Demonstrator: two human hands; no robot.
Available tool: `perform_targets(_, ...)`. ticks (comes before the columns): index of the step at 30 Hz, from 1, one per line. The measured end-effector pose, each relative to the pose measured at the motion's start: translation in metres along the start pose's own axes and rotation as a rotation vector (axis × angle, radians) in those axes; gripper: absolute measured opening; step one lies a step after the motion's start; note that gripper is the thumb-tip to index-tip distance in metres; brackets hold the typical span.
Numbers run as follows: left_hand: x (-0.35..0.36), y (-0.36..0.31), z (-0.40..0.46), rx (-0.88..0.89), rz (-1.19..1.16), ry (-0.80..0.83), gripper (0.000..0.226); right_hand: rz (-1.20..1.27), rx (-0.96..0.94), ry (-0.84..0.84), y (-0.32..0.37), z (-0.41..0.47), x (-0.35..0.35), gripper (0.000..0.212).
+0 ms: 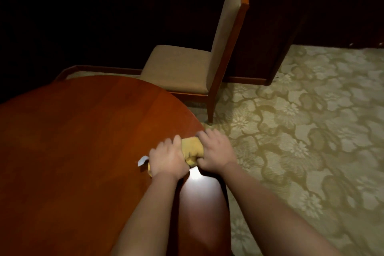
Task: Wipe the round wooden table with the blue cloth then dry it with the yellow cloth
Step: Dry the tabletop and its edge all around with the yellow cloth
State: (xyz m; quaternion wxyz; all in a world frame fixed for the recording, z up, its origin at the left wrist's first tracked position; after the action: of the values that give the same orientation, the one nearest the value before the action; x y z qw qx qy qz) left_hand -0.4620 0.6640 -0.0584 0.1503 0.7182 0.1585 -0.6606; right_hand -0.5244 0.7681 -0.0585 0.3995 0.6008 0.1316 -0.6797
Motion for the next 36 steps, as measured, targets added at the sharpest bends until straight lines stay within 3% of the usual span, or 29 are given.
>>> perform_targets(5,-0.006,0.018,0.058,-0.110,0.001,-0.046,0.046,0.011,-0.052,0.107,-0.011,0.072,0.022,0.057)
perform_targets(10,-0.010,0.021,0.061,-0.138,-0.022,-0.015,0.045,0.047,-0.075,0.219,-0.008,0.082,0.021,0.058)
perform_targets(23,-0.010,0.002,0.019,-0.044,-0.010,0.058,0.040,0.035,-0.037,0.263,-0.009,0.020,0.006,0.057)
perform_targets(36,0.006,-0.031,-0.134,-0.121,0.047,0.112,0.036,0.078,-0.059,0.210,0.018,-0.128,-0.023,0.056)
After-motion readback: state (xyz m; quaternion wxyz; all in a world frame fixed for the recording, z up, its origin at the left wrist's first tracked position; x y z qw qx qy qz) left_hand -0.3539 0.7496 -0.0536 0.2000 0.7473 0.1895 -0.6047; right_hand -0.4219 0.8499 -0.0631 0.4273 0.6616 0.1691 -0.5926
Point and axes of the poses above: each hand's wrist, its own z-axis towards the middle knuckle, its own x-axis out of the palm, y = z × x, the point moved 8 cm from there along z, towards the middle knuckle, and after that the axes turned 5 degrees about -y, right-handed, at the moved point
